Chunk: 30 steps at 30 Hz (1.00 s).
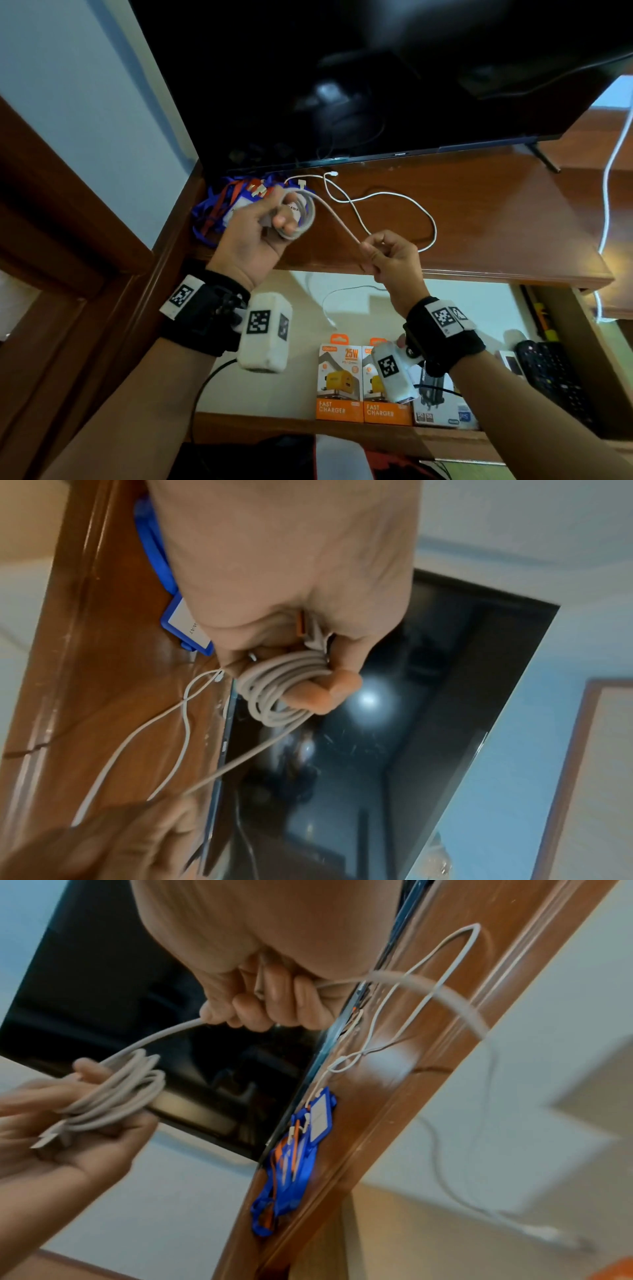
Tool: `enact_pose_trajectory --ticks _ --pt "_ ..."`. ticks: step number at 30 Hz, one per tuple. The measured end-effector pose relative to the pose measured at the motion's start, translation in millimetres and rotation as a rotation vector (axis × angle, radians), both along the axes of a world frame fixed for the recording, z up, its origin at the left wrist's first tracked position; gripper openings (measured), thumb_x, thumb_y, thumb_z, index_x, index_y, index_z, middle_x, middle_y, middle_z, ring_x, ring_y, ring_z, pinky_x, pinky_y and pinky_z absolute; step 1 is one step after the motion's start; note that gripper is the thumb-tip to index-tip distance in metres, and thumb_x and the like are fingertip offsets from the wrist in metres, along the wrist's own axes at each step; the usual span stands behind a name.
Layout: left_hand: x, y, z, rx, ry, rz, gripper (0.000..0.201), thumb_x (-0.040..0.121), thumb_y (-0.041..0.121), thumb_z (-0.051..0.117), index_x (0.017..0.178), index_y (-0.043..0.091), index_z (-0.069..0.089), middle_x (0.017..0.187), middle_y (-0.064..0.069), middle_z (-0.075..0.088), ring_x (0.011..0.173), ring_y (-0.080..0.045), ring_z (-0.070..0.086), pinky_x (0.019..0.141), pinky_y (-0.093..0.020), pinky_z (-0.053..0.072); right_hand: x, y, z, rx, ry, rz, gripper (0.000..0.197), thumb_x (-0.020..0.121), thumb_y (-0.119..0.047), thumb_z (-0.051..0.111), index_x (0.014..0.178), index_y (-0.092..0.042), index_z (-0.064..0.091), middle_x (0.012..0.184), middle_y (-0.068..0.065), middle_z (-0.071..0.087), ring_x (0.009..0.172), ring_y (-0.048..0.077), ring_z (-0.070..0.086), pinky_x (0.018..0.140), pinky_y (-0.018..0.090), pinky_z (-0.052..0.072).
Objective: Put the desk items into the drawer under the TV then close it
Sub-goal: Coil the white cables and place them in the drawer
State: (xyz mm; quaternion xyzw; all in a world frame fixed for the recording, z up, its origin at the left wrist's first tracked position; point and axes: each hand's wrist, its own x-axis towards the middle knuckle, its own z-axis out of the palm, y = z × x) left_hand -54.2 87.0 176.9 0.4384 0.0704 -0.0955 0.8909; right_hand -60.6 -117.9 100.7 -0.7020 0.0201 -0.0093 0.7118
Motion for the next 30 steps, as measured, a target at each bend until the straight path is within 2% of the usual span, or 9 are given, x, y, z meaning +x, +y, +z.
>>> enact_pose_trajectory --ticks 4,7,11,16,19,22,26,28,30 --pt "7.6 9.0 -1.5 0.038 -0.039 0.08 0.02 0.098 0.016 0.044 0.087 0.005 0.058 0.049 0.003 0.046 0.049 -0.008 0.047 0.057 -0.017 0.046 2.2 -5.2 -12.4 -0.166 0.035 -0.104 0.017 0.088 -0.008 0.063 0.073 -0.001 0.06 0.043 -0.013 0.046 0.042 0.002 0.035 0.045 0.016 0.031" --pt "5.7 1.3 -6.1 0.288 -0.107 0.106 0.02 0.098 0.015 0.045 0.088 0.007 0.06 0.054 0.004 0.051 0.056 -0.009 0.049 0.069 -0.023 0.045 5.1 2.0 -14.4 -0.425 -0.002 -0.04 0.02 0.083 -0.019 0.07 0.069 -0.005 0.065 0.055 0.006 0.058 0.051 0.015 0.045 0.052 0.028 0.037" --pt "4.7 -7.3 -13.3 0.712 -0.18 0.113 0.032 0.096 0.026 0.052 0.07 0.009 0.063 0.064 -0.001 0.063 0.067 -0.011 0.058 0.083 -0.031 0.047 1.7 14.6 3.9 -0.522 -0.037 0.153 0.02 0.082 -0.018 0.071 0.065 -0.012 0.062 0.051 -0.008 0.048 0.046 0.003 0.041 0.049 0.016 0.032" --pt "1.1 -19.1 -23.0 0.942 -0.186 -0.017 0.029 0.096 0.03 0.052 0.087 0.008 0.067 0.066 0.012 0.069 0.062 0.009 0.059 0.066 -0.007 0.042 -2.8 20.1 33.3 -0.314 -0.093 0.275 0.024 0.085 -0.01 0.066 0.063 -0.017 0.061 0.053 -0.004 0.049 0.048 0.004 0.038 0.049 0.017 0.032" --pt "-3.7 -23.5 -29.3 0.873 -0.14 -0.129 0.023 0.095 0.029 0.052 0.097 0.011 0.068 0.074 0.007 0.071 0.07 0.0 0.062 0.067 -0.014 0.048 -0.7 18.9 42.4 -0.191 -0.121 0.234 0.018 0.087 -0.003 0.062 0.07 -0.005 0.063 0.049 -0.011 0.056 0.046 -0.001 0.047 0.049 0.012 0.037" --pt "-14.2 -26.7 -35.9 0.696 -0.141 -0.256 0.027 0.096 0.028 0.047 0.101 0.011 0.068 0.077 -0.011 0.07 0.073 -0.016 0.065 0.073 -0.023 0.053 2.4 18.6 42.4 -0.123 -0.101 0.175 0.015 0.089 -0.003 0.059 0.076 0.004 0.061 0.059 0.004 0.059 0.049 0.0 0.054 0.049 0.014 0.044" --pt "-19.9 -27.9 -41.2 0.549 -0.121 -0.292 0.031 0.095 0.029 0.045 0.079 0.017 0.069 0.064 -0.011 0.065 0.064 -0.018 0.06 0.074 -0.03 0.049 2.3 21.0 29.4 -0.189 -0.093 0.099 0.02 0.09 -0.01 0.06 0.07 -0.009 0.06 0.063 0.005 0.058 0.057 0.009 0.055 0.054 0.024 0.051" --pt "-18.1 -26.4 -41.0 0.582 -0.083 -0.338 0.029 0.095 0.028 0.048 0.078 0.013 0.067 0.061 -0.01 0.064 0.063 -0.017 0.059 0.074 -0.03 0.046 1.3 23.2 23.4 -0.153 -0.064 0.079 0.022 0.089 -0.008 0.06 0.068 -0.012 0.058 0.066 0.01 0.06 0.063 0.022 0.058 0.059 0.034 0.056" --pt "-16.7 -24.1 -41.5 0.638 -0.055 -0.41 0.027 0.095 0.026 0.051 0.077 0.01 0.065 0.058 -0.009 0.062 0.061 -0.016 0.058 0.072 -0.03 0.042 -0.6 25.7 18.9 -0.12 -0.04 0.069 0.019 0.088 -0.004 0.061 0.07 -0.009 0.055 0.067 0.016 0.06 0.064 0.029 0.06 0.06 0.035 0.058"
